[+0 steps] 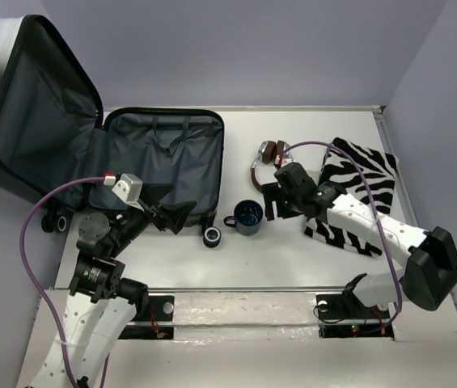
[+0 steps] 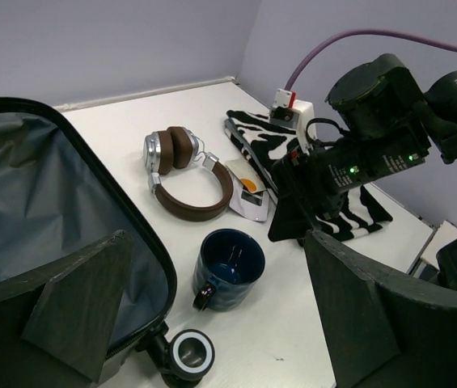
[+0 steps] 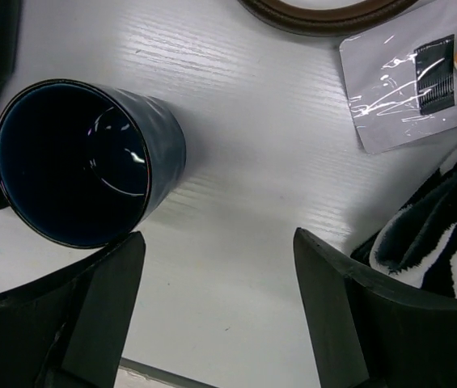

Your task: Pack the luggage

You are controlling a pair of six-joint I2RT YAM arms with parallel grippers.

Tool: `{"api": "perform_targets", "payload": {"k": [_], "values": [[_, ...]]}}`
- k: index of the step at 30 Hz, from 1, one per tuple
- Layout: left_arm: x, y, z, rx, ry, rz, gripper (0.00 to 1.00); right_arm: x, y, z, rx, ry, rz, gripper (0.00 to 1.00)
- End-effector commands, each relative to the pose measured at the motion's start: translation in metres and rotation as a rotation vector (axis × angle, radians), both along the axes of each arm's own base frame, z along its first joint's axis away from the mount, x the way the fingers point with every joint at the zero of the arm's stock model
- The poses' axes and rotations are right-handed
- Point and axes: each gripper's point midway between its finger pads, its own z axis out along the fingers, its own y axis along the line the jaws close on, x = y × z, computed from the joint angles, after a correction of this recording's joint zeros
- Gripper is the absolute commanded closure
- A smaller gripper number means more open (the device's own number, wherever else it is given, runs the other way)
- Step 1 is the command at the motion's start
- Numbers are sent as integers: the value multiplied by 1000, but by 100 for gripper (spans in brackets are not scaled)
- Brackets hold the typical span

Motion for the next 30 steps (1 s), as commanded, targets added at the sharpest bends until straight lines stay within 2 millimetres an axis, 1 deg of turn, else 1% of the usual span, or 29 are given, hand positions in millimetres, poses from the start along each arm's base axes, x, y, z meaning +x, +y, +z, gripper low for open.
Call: {"api": "perform_targets", "payload": {"k": [1, 2, 4, 5, 7, 8, 10, 12, 14, 15, 16, 17, 18, 19, 20, 21, 24, 25, 26, 27, 28, 29, 30], "values": [[-6, 2, 26, -16, -80, 0, 1, 17, 31, 22, 87, -62, 23, 21], [-6, 2, 26, -16, -79, -2, 1, 20, 35, 26, 99, -71, 24, 22], [-6, 2, 25, -15, -77, -2, 1, 24, 42, 29, 124, -82, 36, 24], [-5, 2, 24, -16, -75, -2, 1, 26, 44, 29, 128, -83, 38, 28], [-5, 2, 25, -16, -76, -2, 1, 28, 49, 24, 127, -73, 43, 30], [-5, 2, 25, -16, -75, -2, 1, 29, 53, 14, 120, -47, 52, 31], [-5, 1, 25, -14, -76, -5, 1, 31, 60, 7, 134, -35, 64, 36], [-6, 1, 25, -14, -76, -6, 1, 34, 63, -6, 120, -11, 60, 42], [-6, 1, 25, -14, -76, -9, 1, 39, 64, -11, 110, -14, 54, 46], [-6, 1, 25, -14, -78, -8, 1, 40, 64, -19, 95, -3, 50, 48], [-7, 1, 26, -15, -81, -9, 1, 43, 66, -19, 94, -6, 46, 49], [-7, 1, 27, -16, -82, -8, 1, 46, 65, -20, 86, -11, 38, 59], [-7, 2, 27, -16, -84, -8, 1, 48, 66, -23, 78, -7, 37, 65], [-8, 1, 27, -16, -85, -9, 1, 51, 68, -21, 80, -15, 38, 71], [-8, 1, 28, -17, -88, -11, 1, 53, 68, -19, 77, -22, 33, 79], [-9, 1, 28, -16, -91, -12, 1, 55, 68, -16, 78, -31, 29, 93], [-10, 2, 30, -17, -98, -12, 1, 64, 65, 20, 103, -126, 11, 93], [-10, 2, 29, -17, -96, -10, 1, 67, 60, 47, 124, -192, -3, 93], [-11, 2, 30, -17, -99, -10, 1, 69, 60, 64, 140, -232, -2, 93], [-10, 3, 31, -18, -103, -4, 1, 74, 61, 88, 162, -286, 6, 93], [-10, 4, 32, -20, -104, 2, 1, 78, 63, 108, 186, -331, 8, 93], [-9, 5, 32, -21, -101, 8, 1, 81, 66, 123, 208, -364, 16, 93], [-7, 7, 32, -21, -99, 26, 1, 84, 75, 148, 242, -412, 33, 93]]}}
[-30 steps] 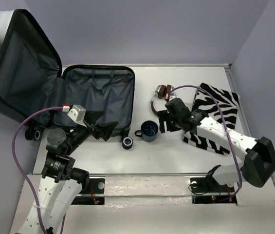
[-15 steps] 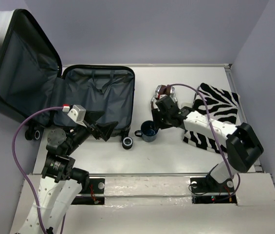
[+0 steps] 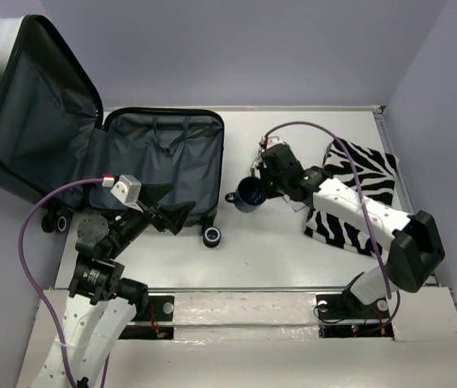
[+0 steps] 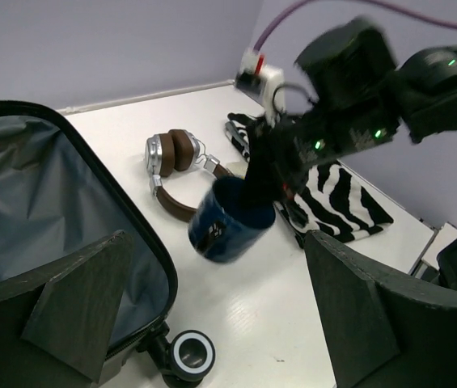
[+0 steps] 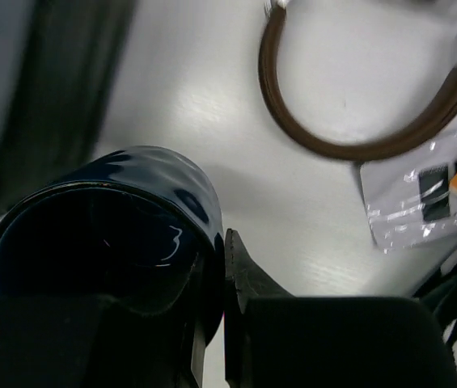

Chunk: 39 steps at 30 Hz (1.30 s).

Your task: Pack the luggage

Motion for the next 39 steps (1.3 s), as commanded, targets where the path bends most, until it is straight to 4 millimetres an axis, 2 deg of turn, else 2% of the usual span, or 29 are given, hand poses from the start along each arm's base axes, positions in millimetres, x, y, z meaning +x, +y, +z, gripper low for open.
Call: {"api": "perform_targets", "payload": {"k": [1, 3, 4, 5, 6, 7, 9, 10, 12, 13, 14, 16, 17, 18, 19, 20, 21, 22, 23, 24, 27, 28, 31, 32, 34, 35, 36, 37, 39], "values": [[-4, 6, 29, -17, -85, 29, 1, 46, 39, 160, 254, -393, 25, 93], [-2, 9, 30, -19, -87, 47, 1, 56, 58, 168, 278, -415, 54, 93], [-2, 10, 29, -18, -79, 56, 1, 64, 72, 192, 324, -478, 72, 93], [0, 12, 29, -19, -75, 68, 1, 70, 80, 196, 345, -492, 81, 93], [2, 16, 31, -20, -78, 93, 1, 76, 98, 183, 347, -474, 104, 93], [3, 17, 30, -20, -72, 105, 1, 86, 111, 203, 405, -521, 108, 93], [5, 20, 30, -20, -68, 127, 1, 99, 131, 203, 434, -550, 112, 93], [5, 20, 31, -19, -68, 127, 1, 113, 150, 204, 458, -581, 112, 93], [6, 20, 30, -16, -65, 129, 1, 129, 164, 204, 484, -604, 98, 93], [7, 20, 29, -15, -59, 130, 1, 143, 180, 201, 503, -611, 100, 93], [7, 20, 29, -13, -57, 130, 1, 145, 192, 199, 515, -610, 109, 93], [7, 20, 30, -14, -57, 135, 1, 157, 206, 192, 522, -611, 112, 93], [7, 22, 31, -15, -60, 146, 1, 164, 220, 186, 520, -618, 110, 93], [8, 23, 31, -15, -61, 152, 1, 168, 233, 164, 492, -606, 113, 93], [7, 24, 33, -19, -68, 158, 1, 169, 233, 179, 503, -634, 117, 93], [7, 25, 33, -20, -69, 164, 1, 174, 242, 157, 467, -627, 105, 93], [6, 27, 36, -27, -75, 176, 1, 176, 248, 168, 455, -667, 105, 93], [6, 28, 37, -26, -78, 178, 1, 182, 248, 164, 434, -681, 89, 93], [7, 29, 38, -27, -81, 184, 1, 186, 253, 144, 397, -678, 69, 93], [7, 28, 37, -26, -78, 183, 1, 186, 260, 147, 401, -692, 70, 93], [6, 28, 38, -27, -83, 181, 1, 190, 270, 129, 360, -707, 76, 93], [6, 28, 38, -26, -84, 182, 1, 181, 288, 117, 336, -714, 110, 93], [5, 27, 38, -24, -85, 171, 1, 169, 305, 92, 273, -718, 128, 93], [5, 26, 38, -25, -83, 171, 1, 169, 304, 85, 264, -712, 129, 93], [5, 27, 38, -24, -84, 173, 1, 153, 315, 68, 242, -690, 159, 92], [5, 27, 38, -26, -84, 174, 1, 153, 313, 64, 232, -686, 158, 89], [4, 27, 39, -26, -86, 172, 1, 146, 317, 61, 227, -681, 171, 80], [5, 27, 38, -26, -84, 172, 1, 145, 315, 63, 226, -682, 172, 76], [4, 26, 38, -27, -85, 168, 1, 135, 316, 55, 214, -661, 186, 69]]}}
